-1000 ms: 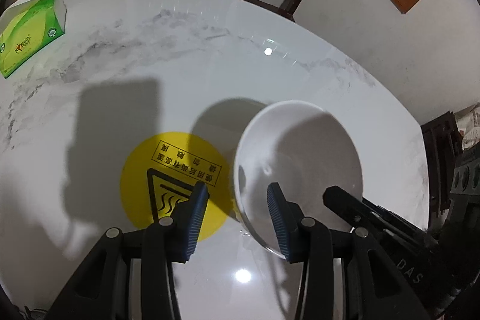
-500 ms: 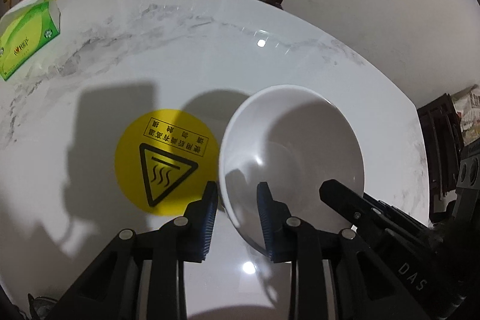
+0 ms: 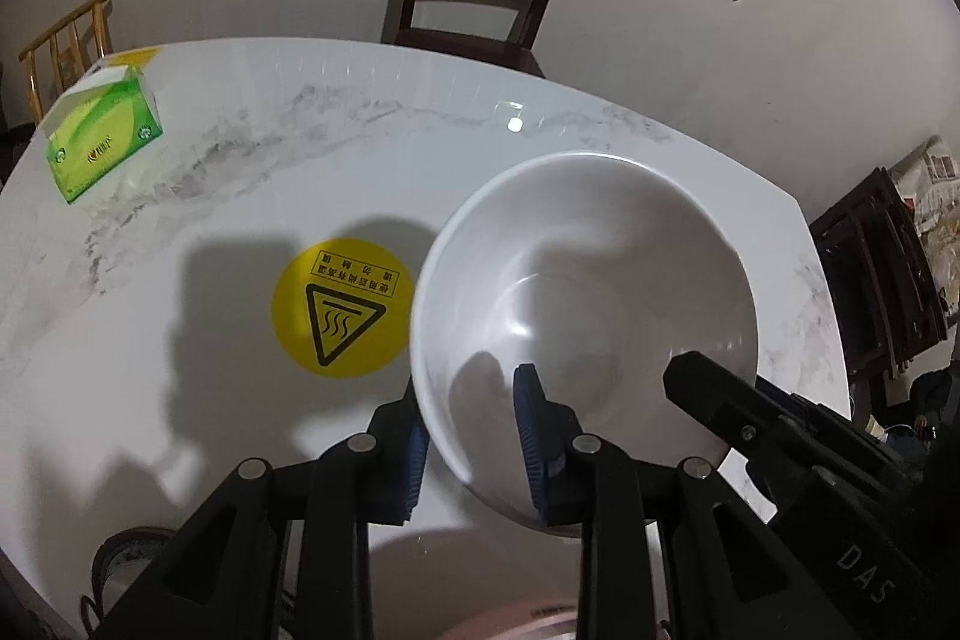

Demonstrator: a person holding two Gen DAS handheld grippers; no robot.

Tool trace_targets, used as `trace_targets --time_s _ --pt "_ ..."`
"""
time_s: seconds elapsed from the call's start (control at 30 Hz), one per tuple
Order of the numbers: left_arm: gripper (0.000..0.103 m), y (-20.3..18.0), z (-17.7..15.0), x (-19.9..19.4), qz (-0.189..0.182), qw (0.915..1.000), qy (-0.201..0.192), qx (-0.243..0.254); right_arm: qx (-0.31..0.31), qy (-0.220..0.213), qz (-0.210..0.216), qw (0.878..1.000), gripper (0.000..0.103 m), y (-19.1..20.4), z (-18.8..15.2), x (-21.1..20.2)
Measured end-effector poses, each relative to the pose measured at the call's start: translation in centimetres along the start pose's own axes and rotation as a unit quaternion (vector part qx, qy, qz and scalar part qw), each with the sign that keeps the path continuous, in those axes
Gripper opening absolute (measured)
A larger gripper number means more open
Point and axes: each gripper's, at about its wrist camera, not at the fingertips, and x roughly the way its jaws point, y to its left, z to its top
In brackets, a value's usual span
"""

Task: Organize plates and bowls
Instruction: 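Lift the Rabbit bowl and carry it over the pink bowl with both grippers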

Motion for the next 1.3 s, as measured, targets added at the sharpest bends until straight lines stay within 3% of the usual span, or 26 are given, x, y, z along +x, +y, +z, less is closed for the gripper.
trace_targets --time_s 0.37,0.77,1.3 --pt "0.027 -0.9 -3.0 -5.4 0.005 0.9996 -0.019 0.021 0.008 -0.007 0.010 1.000 0.021 1.1 -3.3 -3.9" --pt "0.027 -0.7 -9.6 -9.5 0.007 0.9998 -0.015 0.014 0.001 -0.013 0.014 1.000 0.021 2.9 -8.3 -7.8" --pt "0.027 -0.6 -16.0 -10.5 0.012 0.9999 0.000 0.009 -0.001 0.008 0.001 1.000 0.021 2.9 -14.7 -9.4"
